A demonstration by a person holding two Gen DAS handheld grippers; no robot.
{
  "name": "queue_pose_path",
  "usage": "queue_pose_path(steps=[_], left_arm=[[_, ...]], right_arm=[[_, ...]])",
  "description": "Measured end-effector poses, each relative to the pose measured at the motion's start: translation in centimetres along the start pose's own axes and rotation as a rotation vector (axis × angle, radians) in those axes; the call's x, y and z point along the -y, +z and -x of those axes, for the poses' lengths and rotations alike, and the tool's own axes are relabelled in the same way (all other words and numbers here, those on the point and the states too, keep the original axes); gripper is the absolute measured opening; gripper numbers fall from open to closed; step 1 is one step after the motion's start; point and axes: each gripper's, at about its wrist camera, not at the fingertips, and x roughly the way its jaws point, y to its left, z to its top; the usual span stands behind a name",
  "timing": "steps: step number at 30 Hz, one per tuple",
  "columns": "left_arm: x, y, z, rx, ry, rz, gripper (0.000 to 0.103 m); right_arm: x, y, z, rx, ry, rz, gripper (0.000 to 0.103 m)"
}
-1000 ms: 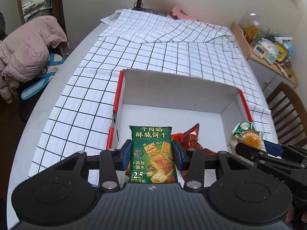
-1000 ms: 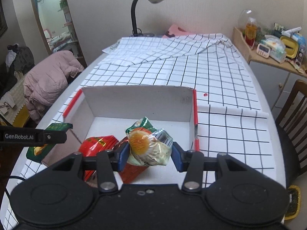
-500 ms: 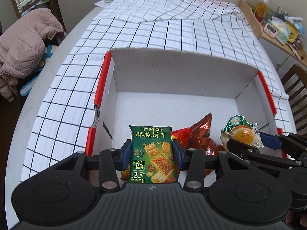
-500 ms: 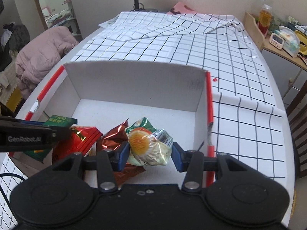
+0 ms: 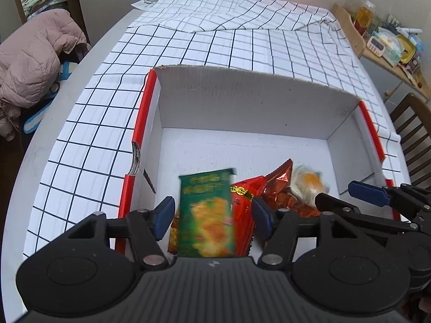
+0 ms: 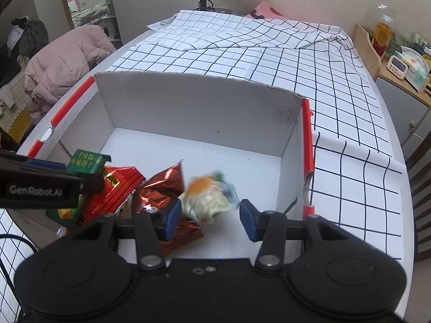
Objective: Organize snacks
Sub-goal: 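Carry the green pack and pastry bag into the red box and release both, then pull both open grippers back toward the remaining snacks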
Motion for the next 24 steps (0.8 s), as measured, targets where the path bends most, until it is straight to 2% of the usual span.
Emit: queue_pose_path(steps=[12,15,22,24], left_arm=[[-0.9,-1.6,4.8,0.102,-0.067,-0.003,0.062],[-1.4,-2.3,6.1,0.123,-0.087,0.001,0.066],[-2.1,-4.5,9.3,0.182,-0.108,-0.023,0.067],[-2.4,-5.2,10.1,0.197,-0.114,-0.030,0.071]], right_arm=[[0.6,-0.7,4.6,0.079,0.047,-0.061,0.049],[0.2,-1.4,6.2,0.110,0.054,-0.054,0.050],[-0.2,-3.2,9.8,0.167,0.096,-0.099,0.052],[-0.4,-3.7,10.7,0.182,0.105,-0.104,0.053]])
